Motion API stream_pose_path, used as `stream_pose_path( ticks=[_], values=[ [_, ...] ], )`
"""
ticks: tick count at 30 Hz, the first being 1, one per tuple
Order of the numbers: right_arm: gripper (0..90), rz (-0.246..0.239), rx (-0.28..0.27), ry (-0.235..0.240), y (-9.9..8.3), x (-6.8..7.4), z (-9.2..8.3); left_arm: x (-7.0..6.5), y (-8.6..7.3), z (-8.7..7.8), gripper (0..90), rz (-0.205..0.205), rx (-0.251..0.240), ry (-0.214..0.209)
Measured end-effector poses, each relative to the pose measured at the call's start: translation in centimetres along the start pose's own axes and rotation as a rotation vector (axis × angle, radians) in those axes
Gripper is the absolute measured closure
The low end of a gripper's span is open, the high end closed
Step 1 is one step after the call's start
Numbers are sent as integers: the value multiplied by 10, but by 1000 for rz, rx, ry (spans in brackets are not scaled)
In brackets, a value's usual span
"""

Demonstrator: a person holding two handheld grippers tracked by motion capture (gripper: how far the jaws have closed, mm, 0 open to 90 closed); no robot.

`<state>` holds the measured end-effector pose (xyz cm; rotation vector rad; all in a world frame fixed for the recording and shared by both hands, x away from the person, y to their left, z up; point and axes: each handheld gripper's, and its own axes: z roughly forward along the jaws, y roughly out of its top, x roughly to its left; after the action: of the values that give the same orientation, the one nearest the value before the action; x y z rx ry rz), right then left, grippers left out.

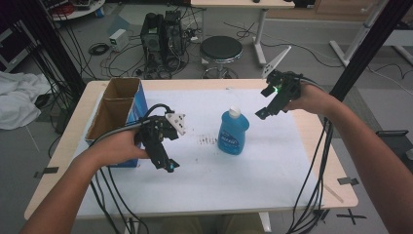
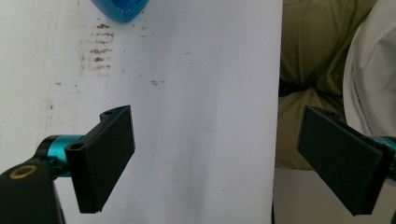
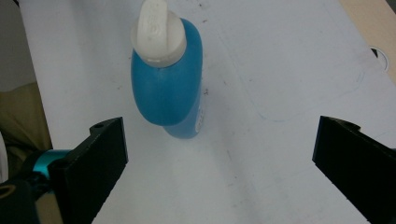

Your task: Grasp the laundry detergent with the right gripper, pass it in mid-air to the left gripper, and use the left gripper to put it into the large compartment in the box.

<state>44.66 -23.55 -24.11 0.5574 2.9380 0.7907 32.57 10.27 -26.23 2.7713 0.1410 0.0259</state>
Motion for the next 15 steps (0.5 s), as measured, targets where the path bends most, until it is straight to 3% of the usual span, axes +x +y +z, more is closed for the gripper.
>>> stream_pose_path(
  ticks=[6,7,15],
  values=[
    [22,17,-16,9,-13,4,7,-1,-1,1,113,-14,-10,0],
    [22,19,-31,2,-18,6,10,0,-1,1,113,6,5,3],
    [22,40,-83,15,-32,16,21,0,-1,1,114,5,2,4]
  ],
)
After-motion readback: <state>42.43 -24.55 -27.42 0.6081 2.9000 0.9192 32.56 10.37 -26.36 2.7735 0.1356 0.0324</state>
